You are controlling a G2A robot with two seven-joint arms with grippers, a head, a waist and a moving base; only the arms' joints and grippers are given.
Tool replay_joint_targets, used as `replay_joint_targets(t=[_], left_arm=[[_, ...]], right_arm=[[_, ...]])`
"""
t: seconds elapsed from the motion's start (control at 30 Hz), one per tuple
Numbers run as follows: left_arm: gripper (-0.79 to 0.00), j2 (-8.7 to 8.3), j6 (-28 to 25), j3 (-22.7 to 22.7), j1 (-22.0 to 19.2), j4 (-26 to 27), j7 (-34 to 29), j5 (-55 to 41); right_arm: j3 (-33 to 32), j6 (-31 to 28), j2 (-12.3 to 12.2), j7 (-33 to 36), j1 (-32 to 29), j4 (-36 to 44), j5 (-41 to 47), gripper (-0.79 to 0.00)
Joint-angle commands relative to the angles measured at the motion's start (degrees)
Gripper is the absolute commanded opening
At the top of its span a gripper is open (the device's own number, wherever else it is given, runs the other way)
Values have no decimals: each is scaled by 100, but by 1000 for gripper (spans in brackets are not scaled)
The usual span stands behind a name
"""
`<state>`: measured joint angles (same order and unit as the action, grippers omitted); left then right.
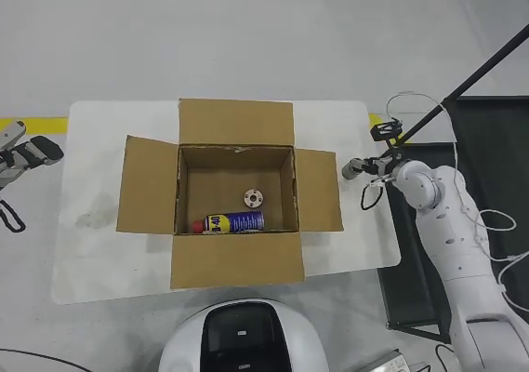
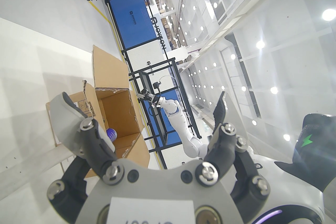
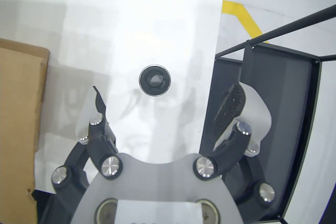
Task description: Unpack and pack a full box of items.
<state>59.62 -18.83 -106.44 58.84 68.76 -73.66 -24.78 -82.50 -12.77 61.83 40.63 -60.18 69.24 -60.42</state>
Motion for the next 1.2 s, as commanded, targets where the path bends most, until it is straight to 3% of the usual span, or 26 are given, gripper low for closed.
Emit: replay_joint_targets(t=[0.0, 0.43, 0.47, 0.57, 0.6, 0.63, 0.93, 1.17], left_arm=[[0, 0, 0, 0, 0, 0, 0, 0], [0, 0, 0, 0, 0, 0, 0, 0], [0, 0, 0, 0, 0, 0, 0, 0], [0, 0, 0, 0, 0, 0, 0, 0], [0, 0, 0, 0, 0, 0, 0, 0], [0, 0, 0, 0, 0, 0, 0, 0], [0, 0, 0, 0, 0, 0, 0, 0], [0, 0, 0, 0, 0, 0, 0, 0]], right_arm=[[184, -55, 38, -25, 133, -259, 23, 0], [1019, -10, 300, -348, 1040, -1853, 143, 0], [1054, -8, 315, -346, 1099, -1958, 159, -40], [1138, -86, 357, -380, 1252, -2221, 235, -505], [1170, -106, 369, -409, 1290, -2295, 236, -699], [1194, -114, 382, -437, 1325, -2366, 251, -785], [1358, -168, 454, -637, 1537, -2721, 253, -785], [1165, -341, 370, -882, 1427, -2444, 257, -785]])
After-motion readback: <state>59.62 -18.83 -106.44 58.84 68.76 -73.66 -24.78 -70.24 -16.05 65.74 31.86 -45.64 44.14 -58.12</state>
